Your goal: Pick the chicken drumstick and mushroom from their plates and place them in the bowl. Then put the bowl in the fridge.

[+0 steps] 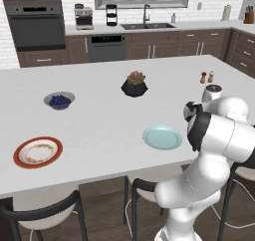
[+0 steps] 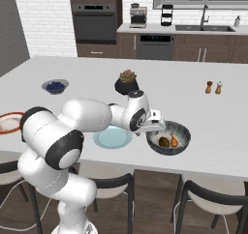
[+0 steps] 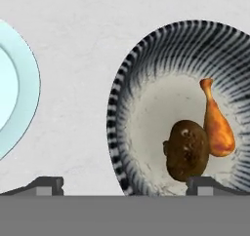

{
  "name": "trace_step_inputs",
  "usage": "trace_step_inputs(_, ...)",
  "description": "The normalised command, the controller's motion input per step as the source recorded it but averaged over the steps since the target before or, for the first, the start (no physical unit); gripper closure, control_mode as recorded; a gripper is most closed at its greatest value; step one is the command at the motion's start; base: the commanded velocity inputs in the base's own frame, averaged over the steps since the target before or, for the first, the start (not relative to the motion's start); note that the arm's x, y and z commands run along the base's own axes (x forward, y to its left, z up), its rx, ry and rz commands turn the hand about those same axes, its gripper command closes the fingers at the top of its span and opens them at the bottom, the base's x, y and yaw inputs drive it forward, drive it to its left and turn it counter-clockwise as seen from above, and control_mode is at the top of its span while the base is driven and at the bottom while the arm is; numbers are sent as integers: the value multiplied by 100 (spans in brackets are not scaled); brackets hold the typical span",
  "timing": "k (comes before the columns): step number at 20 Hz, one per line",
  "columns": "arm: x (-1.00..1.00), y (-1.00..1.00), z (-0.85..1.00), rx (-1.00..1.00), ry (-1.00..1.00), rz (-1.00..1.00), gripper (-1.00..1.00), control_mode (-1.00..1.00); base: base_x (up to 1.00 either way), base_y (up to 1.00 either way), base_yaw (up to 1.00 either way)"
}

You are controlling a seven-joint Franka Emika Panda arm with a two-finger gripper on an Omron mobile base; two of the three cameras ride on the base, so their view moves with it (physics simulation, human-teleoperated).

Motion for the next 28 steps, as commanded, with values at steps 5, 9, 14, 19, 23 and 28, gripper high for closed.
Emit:
trace_step_inputs(5,15,0,-53,-5,0,8,-100,-100,0,0,0)
trace_step_inputs(9,1,0,-43,-7,0,7,-100,-100,0,0,0)
trace_step_inputs(14,0,-7,-35,-6,0,7,-100,-100,0,0,0)
trace_step_inputs(19,-1,-24,-21,-4,0,6,100,-100,0,0,0)
trace_step_inputs(23,0,-43,-28,-5,0,9,100,-100,0,0,0)
trace_step_inputs(28,0,-41,-37,-5,0,13,100,-100,0,0,0)
